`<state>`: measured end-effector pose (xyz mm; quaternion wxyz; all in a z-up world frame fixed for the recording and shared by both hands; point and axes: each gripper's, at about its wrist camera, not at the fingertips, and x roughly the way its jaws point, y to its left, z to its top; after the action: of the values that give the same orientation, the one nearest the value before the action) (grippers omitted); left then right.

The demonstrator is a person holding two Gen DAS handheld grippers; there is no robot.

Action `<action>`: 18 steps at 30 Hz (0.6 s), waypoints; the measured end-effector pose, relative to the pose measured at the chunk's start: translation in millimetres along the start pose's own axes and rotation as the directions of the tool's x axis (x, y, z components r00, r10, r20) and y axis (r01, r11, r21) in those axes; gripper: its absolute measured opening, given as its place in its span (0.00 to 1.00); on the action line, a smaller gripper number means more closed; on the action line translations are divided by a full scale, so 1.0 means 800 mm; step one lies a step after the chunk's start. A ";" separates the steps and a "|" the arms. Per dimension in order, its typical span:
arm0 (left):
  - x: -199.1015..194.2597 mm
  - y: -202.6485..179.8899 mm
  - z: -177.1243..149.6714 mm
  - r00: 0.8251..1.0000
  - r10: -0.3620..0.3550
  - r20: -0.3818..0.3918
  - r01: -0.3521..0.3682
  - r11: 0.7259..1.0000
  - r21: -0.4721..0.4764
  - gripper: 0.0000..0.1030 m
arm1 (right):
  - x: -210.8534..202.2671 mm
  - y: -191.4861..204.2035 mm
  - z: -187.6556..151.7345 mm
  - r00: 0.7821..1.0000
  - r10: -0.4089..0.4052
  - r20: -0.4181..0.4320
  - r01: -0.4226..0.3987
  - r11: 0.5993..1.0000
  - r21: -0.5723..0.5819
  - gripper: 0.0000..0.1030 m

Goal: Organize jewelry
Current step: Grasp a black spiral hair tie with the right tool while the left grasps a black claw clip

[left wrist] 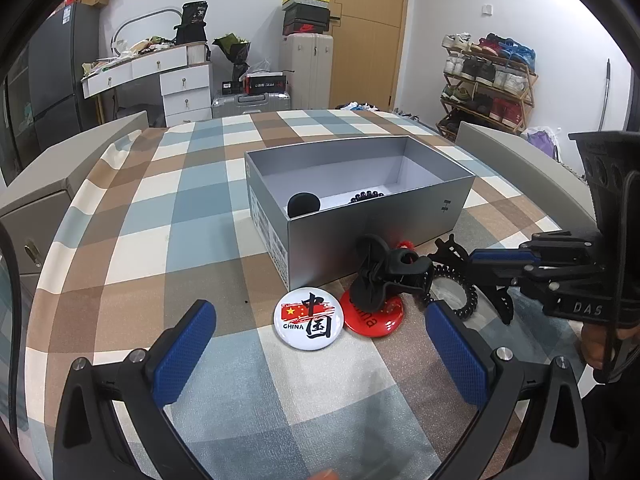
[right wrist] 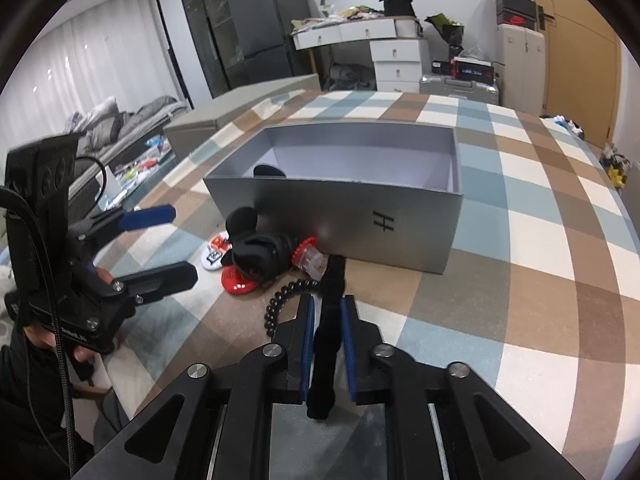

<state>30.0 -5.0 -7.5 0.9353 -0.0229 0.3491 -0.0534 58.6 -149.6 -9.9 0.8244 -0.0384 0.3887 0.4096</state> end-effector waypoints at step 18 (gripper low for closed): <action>0.020 -0.039 0.017 0.998 -0.040 -0.038 0.042 0.998 0.050 0.82 | -0.032 -0.007 -0.013 0.998 0.010 0.070 -0.012 1.000 0.020 0.12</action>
<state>48.4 -38.2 -5.0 0.9276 -0.0051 0.3645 -0.0820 46.9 -173.6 -1.3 0.8356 -0.0137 0.3640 0.4112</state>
